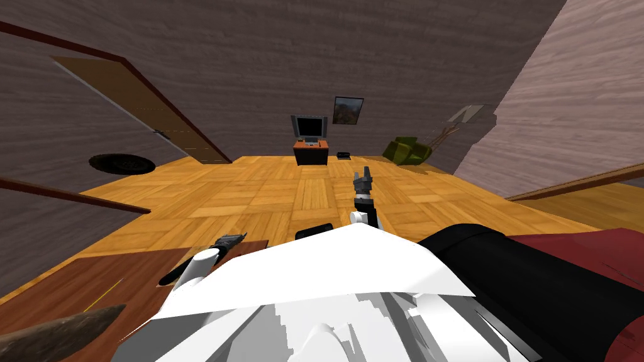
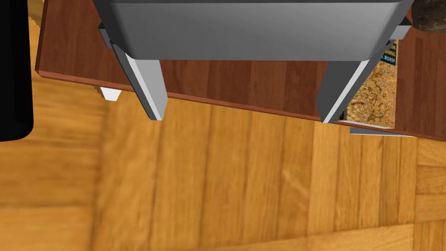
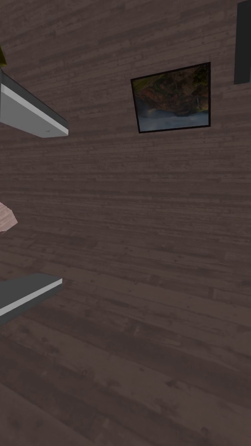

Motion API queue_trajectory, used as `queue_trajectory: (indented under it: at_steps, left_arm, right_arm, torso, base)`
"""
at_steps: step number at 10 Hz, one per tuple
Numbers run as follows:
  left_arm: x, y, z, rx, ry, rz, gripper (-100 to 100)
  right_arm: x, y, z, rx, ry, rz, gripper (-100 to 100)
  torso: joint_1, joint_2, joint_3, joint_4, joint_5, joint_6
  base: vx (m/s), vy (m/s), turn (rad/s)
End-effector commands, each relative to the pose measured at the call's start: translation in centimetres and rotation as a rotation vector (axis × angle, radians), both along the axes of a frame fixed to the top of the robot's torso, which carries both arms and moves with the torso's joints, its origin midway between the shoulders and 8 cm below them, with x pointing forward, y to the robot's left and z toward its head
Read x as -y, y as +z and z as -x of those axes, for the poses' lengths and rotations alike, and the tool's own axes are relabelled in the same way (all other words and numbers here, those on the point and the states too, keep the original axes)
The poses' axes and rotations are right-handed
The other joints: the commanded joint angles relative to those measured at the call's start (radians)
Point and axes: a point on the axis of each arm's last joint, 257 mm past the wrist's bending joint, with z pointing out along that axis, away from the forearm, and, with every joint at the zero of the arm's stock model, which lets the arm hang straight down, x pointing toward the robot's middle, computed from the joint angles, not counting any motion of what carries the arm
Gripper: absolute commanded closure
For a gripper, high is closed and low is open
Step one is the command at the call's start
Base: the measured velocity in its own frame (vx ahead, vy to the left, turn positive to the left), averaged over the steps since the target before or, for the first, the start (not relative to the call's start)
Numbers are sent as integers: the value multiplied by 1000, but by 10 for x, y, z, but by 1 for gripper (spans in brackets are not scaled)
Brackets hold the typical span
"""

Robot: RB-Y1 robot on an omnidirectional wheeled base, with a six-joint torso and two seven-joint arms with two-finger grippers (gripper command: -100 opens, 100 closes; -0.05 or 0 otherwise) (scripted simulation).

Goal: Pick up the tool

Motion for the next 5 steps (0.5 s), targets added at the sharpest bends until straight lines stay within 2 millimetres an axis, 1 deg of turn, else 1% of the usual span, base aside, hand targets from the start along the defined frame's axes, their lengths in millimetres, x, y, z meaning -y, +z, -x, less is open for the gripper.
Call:
queue_trajectory:
  at_steps: [1, 2, 3, 4, 5]
  left_arm:
    - [6, -22, 29, -52, 10, 42, -100]
    - [6, -22, 29, -52, 10, 42, -100]
    - [12, -35, 45, -86, 14, 71, -100]
    - [12, -38, 49, -95, 19, 76, -100]
    - [20, -54, 70, -138, 27, 109, -100]
  right_arm:
    - [0, 0, 0, 0, 0, 0, 0]
    - [0, 0, 0, 0, 0, 0, 0]
    - [0, 0, 0, 0, 0, 0, 0]
    - [0, 0, 0, 0, 0, 0, 0]
    - [0, 0, 0, 0, 0, 0, 0]
  torso:
    - [0, 0, 0, 0, 0, 0]
    - [0, -1, -1, 0, 0, 1]
    - [-1, -2, -1, 0, 0, 0]
    - [-1, -2, -1, -1, 0, 1]
    - [-1, -4, -2, -1, 0, 0]
  base:
    - [-85, 91, -157]
    - [-72, 70, -82]
    - [-71, 80, -146]
    - [-56, 72, -82]
    - [-76, 71, -132]
